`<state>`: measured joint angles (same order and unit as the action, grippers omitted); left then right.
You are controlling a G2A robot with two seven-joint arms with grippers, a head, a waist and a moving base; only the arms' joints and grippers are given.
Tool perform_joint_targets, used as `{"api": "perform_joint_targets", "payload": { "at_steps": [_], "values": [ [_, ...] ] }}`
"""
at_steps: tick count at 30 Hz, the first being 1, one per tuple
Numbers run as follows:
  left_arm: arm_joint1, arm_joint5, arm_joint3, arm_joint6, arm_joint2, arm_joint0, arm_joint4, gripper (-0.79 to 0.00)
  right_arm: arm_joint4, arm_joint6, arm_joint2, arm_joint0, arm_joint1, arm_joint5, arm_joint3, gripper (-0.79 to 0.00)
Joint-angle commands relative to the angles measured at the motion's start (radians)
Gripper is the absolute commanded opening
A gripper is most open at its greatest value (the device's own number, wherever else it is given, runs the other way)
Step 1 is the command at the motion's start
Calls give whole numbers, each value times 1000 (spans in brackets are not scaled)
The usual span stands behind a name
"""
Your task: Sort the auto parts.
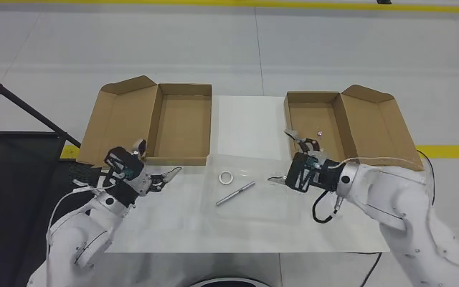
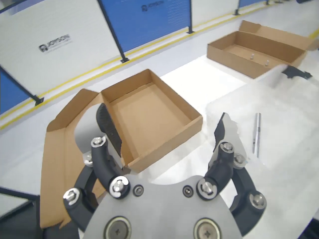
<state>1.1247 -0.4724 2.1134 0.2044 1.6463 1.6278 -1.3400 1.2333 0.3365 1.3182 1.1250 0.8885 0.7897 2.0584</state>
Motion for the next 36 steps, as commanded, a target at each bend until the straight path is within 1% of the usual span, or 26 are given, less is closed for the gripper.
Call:
{"api": "perform_joint_targets", "payload": {
  "at_steps": [1,3,6,7,9,21,23,25,27,29,32,36],
  "values": [
    [-2,-53,14,82,-39,-45,14,0,39,-120,59,65,-6,14,28,0],
    [-3,-105,31,156,-86,-87,39,0,85,-215,111,129,-12,23,39,0],
    [-4,-145,53,256,-156,-149,42,0,145,-341,172,208,-18,34,41,0],
    [-4,-155,55,274,-172,-161,42,0,162,-375,187,231,-20,34,37,0],
    [-4,-155,55,274,-172,-161,42,0,193,-416,211,270,-22,33,21,0],
    [-4,-155,55,274,-172,-161,42,0,193,-416,211,270,-22,33,21,0],
    [-4,-175,62,263,-190,-165,43,0,193,-416,211,270,-22,33,21,0],
    [-4,-182,38,292,-223,-200,18,0,193,-416,211,270,-22,33,21,0],
    [-1,-167,28,340,-271,-248,6,0,193,-416,211,270,-22,33,21,0],
    [2,-162,20,399,-314,-287,28,0,193,-416,211,270,-22,33,21,0],
    [9,-155,-11,500,-378,-359,74,0,193,-416,211,270,-22,33,21,0],
    [21,-161,-69,667,-499,-467,124,0,193,-416,211,270,-22,33,21,0]
  ]
}}
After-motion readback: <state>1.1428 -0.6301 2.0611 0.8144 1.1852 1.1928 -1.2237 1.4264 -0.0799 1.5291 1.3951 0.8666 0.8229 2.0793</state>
